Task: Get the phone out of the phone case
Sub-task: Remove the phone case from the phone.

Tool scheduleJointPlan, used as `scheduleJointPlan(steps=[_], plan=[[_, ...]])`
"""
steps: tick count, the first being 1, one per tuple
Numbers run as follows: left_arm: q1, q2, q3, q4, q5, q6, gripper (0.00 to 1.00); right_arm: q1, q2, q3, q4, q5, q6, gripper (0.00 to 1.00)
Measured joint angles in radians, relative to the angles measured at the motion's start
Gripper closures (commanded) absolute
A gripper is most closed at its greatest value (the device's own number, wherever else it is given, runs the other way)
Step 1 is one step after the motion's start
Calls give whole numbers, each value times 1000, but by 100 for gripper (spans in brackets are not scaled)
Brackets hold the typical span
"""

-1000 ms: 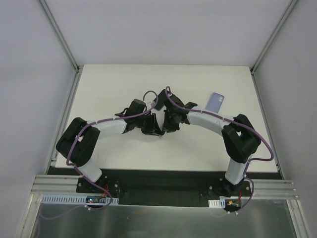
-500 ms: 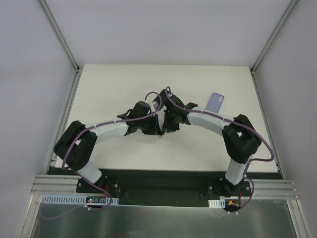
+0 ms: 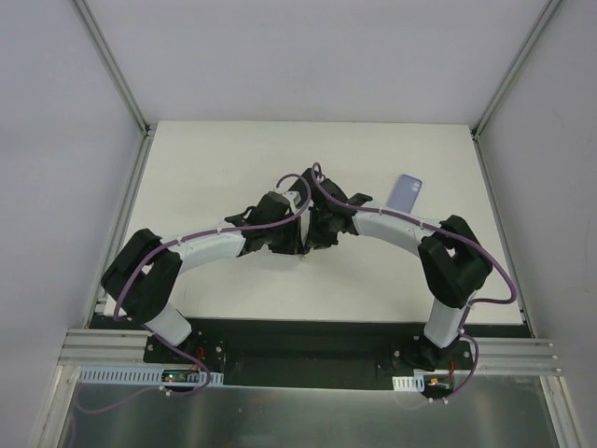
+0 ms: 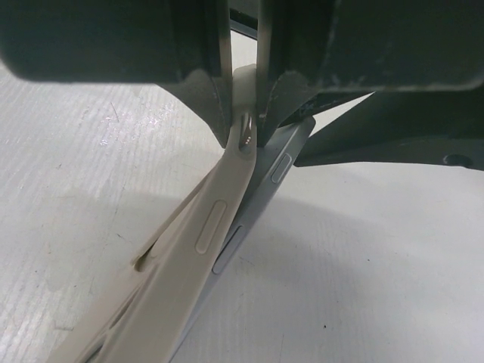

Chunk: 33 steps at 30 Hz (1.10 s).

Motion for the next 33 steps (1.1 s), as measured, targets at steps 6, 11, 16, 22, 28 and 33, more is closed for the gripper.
scheduleJointPlan(steps=[6, 11, 16, 22, 28, 33], plan=[[-10, 16, 34, -30, 5, 23, 100, 2, -6, -14, 23, 0, -2, 99], [-15, 16, 38, -34, 7, 29, 100, 2, -48, -84, 99, 1, 0, 99], [-23, 5, 37, -39, 4, 32, 100, 1, -99, -175, 200, 1, -2, 99], [-20, -30, 4, -40, 21, 31, 100, 10, -170, -319, 359, -24, -20, 99], [-7, -80, -22, -80, 95, 33, 100, 27, -293, -459, 418, -33, -63, 99], [48, -118, -17, -98, 98, 29, 100, 25, -357, -488, 282, 7, -126, 99]])
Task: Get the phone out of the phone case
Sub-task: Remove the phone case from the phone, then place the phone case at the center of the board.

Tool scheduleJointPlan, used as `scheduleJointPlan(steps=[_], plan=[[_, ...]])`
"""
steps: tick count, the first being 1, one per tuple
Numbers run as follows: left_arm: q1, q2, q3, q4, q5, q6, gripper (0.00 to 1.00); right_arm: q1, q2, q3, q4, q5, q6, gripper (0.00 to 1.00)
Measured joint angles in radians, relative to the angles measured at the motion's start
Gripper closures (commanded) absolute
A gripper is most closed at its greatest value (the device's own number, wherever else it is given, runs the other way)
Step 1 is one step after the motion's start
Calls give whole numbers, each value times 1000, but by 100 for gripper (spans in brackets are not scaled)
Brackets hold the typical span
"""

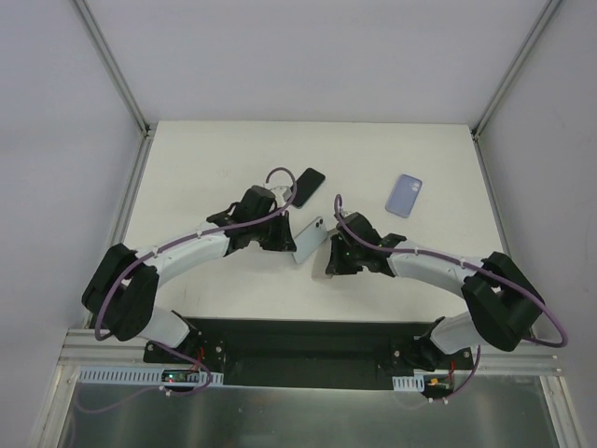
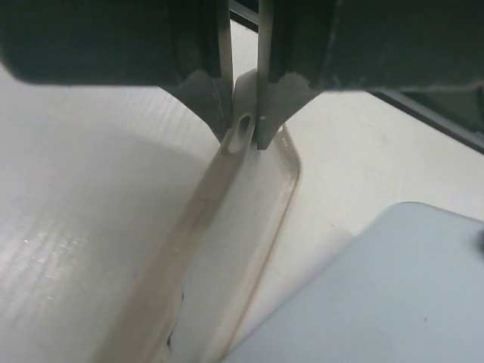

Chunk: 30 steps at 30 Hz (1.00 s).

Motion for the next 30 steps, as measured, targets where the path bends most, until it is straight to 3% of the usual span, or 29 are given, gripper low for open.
scheduleJointPlan(steps=[8, 16, 22, 24, 25, 28, 30], plan=[[24, -57, 27, 30, 0, -27, 100, -3, -48, 11, -164, 61, 0, 99], [38, -66, 87, -16, -137, 5, 100, -126, -288, -71, -279, 112, 19, 99], [37, -72, 89, -61, -195, 27, 100, -159, -196, -71, -260, 115, 64, 98], [37, -72, 89, -77, -222, 35, 100, -177, -165, -71, -253, 110, 82, 84], [37, -74, 89, -88, -241, 44, 100, -184, -158, -69, -252, 106, 87, 60], [37, -91, 89, -135, -320, 79, 100, -209, -121, -62, -238, 102, 105, 29], [37, -106, 89, -164, -377, 103, 100, -222, -93, -62, -236, 110, 111, 21]])
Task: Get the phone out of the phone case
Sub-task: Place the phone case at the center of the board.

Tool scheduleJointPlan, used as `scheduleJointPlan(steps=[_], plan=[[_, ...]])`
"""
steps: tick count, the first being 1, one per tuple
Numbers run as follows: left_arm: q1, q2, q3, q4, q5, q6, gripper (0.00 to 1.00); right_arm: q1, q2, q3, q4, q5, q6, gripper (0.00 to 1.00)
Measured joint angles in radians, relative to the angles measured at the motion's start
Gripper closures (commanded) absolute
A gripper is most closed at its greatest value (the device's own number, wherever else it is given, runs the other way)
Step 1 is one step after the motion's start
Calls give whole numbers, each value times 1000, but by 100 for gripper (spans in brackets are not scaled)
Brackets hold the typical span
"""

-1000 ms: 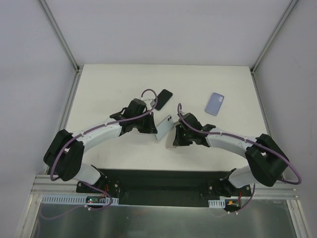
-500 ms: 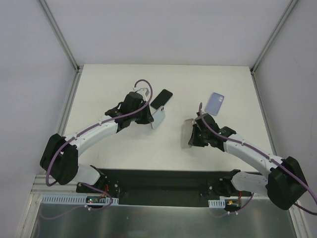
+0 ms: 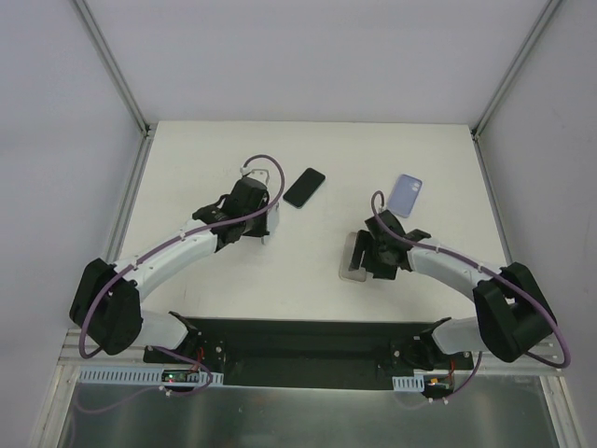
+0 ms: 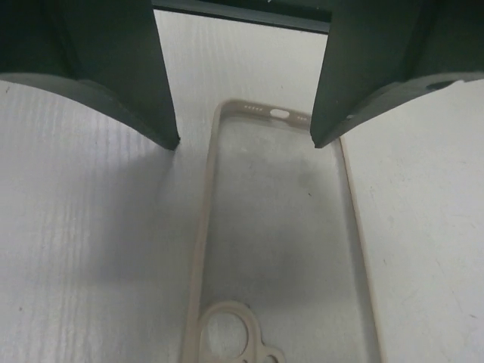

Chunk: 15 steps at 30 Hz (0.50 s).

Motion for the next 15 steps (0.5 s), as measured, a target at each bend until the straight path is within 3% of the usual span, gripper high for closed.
scheduleJointPlan(steps=[6, 9, 15], plan=[[5, -7, -14, -47, -150, -7, 100, -7, -5, 0, -27, 39, 8, 16], [44, -7, -47, -37, -142, -69, 100, -11, -44, 0, -68, 72, 7, 16], [284, -56, -230, 62, 11, -203, 100, -21, -195, -28, -124, 125, -2, 14]])
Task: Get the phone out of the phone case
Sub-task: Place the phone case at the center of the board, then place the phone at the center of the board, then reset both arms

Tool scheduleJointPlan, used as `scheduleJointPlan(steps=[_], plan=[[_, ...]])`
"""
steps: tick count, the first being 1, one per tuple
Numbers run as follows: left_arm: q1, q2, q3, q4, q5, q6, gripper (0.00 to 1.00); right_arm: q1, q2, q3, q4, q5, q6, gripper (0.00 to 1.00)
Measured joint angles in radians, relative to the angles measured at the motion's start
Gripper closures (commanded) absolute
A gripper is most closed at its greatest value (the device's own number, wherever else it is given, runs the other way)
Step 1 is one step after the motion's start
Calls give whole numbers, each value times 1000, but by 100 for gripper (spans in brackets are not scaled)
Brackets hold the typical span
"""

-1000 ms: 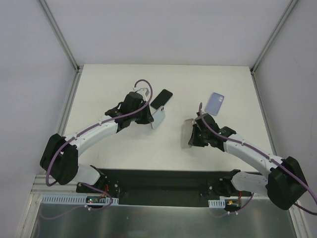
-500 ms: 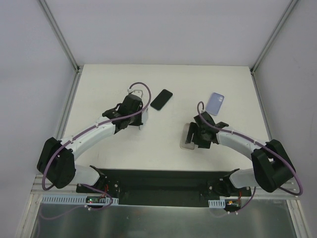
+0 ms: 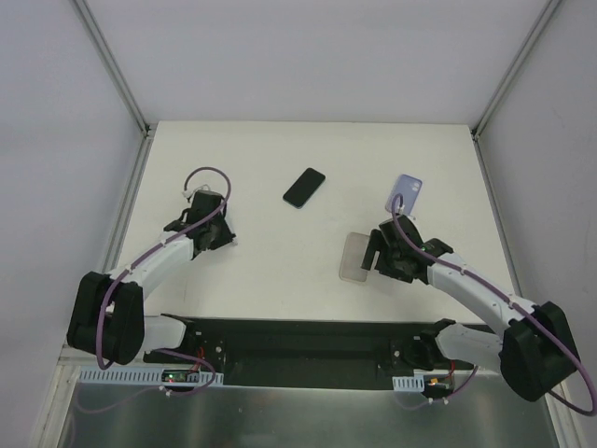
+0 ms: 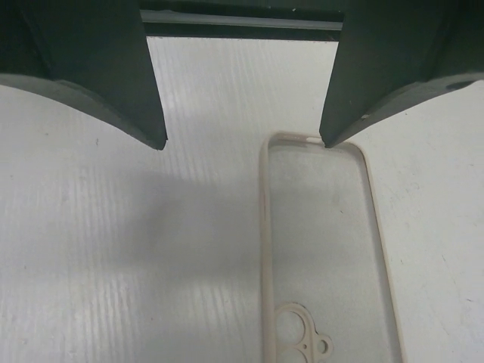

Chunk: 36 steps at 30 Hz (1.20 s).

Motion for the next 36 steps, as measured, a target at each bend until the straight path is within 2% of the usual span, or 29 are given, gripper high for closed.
scheduleJointPlan(steps=[2, 4, 5, 8, 10, 11, 12, 16, 21, 28, 32, 33, 36], plan=[[71, -26, -44, 23, 47, -45, 99, -3, -47, -19, -14, 4, -8, 13], [109, -34, -66, 50, 103, -85, 91, -5, -80, -34, -29, 6, -14, 11], [121, -34, -73, 63, 130, -97, 77, -6, -90, -37, -36, 7, -16, 11], [150, -19, -93, 99, 200, -137, 61, -9, -122, -48, -55, 10, -21, 9], [155, -5, -107, 101, 232, -158, 47, -11, -144, -50, -71, 11, -23, 8], [155, -1, -113, 99, 241, -164, 43, -12, -156, -50, -78, 13, -24, 8], [155, -1, -117, 97, 256, -170, 34, -13, -171, -50, -87, 17, -25, 7], [155, -33, -121, 95, 277, -174, 25, -18, -251, -51, -133, 36, -25, 4], [155, -149, -104, 55, 288, -153, 24, -21, -382, -10, -272, 99, -38, 3], [155, -239, 61, -81, 311, -27, 22, -23, -486, 221, -468, 262, -94, 2], [155, -279, 162, -144, 300, 46, 13, -23, -513, 328, -566, 381, -108, 2], [155, -296, 179, -157, 286, 61, 9, -23, -516, 343, -588, 408, -108, 2], [155, -340, 198, -198, 251, 84, 7, -24, -528, 351, -639, 462, -107, 2]])
